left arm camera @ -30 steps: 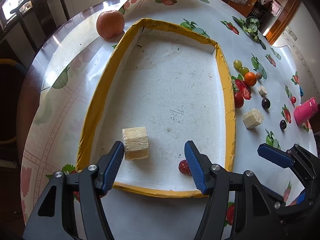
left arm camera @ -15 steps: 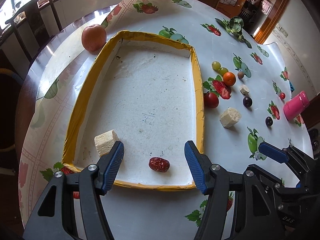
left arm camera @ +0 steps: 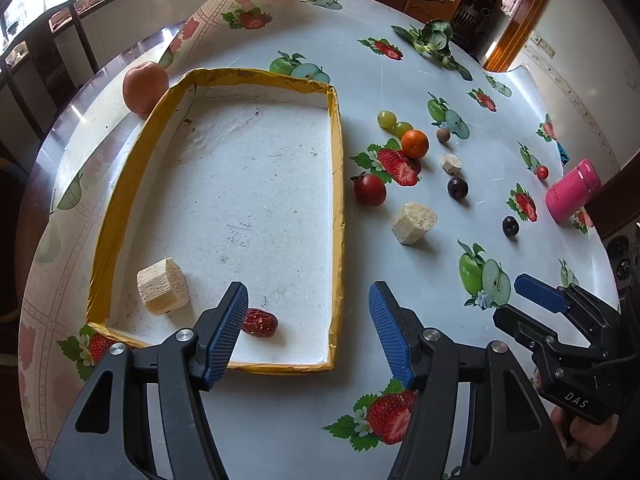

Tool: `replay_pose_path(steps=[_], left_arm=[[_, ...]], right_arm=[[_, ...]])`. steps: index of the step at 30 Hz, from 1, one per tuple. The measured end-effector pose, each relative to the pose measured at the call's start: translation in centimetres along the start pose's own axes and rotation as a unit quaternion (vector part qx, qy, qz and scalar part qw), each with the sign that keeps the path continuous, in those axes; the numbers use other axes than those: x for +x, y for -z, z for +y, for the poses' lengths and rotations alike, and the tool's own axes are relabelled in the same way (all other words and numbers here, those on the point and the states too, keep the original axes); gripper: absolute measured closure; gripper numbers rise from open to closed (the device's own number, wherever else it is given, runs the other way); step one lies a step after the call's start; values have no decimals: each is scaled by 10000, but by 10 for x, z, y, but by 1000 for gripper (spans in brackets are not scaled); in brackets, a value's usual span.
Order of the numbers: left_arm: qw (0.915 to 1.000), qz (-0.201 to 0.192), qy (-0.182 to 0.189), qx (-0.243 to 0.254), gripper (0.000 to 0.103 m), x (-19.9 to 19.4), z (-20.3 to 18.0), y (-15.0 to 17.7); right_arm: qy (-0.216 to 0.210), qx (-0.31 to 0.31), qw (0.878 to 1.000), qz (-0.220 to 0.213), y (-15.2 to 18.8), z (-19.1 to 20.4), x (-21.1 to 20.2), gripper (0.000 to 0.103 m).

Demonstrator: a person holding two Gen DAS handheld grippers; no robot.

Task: Organize fruits
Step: 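Move both open tools back toward the remaining fruit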

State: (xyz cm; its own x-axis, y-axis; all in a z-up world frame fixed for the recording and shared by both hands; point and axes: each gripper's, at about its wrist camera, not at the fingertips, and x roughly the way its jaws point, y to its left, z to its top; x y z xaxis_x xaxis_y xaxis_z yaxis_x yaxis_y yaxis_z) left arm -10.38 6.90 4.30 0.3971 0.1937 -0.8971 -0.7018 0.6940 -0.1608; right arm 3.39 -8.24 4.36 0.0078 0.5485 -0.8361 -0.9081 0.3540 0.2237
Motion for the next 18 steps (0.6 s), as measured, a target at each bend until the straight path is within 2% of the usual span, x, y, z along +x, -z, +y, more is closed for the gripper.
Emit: replay_pose_path(steps=[15,18], left_arm=[[9989,156,300,331,41,15,-51,0],[9985,173,350,380,41,21,-62,-3]], right_arm=[[276,403,9988,-43,15,-41,-12,45],[437,456,9980,-40,17,-51,-12,44]])
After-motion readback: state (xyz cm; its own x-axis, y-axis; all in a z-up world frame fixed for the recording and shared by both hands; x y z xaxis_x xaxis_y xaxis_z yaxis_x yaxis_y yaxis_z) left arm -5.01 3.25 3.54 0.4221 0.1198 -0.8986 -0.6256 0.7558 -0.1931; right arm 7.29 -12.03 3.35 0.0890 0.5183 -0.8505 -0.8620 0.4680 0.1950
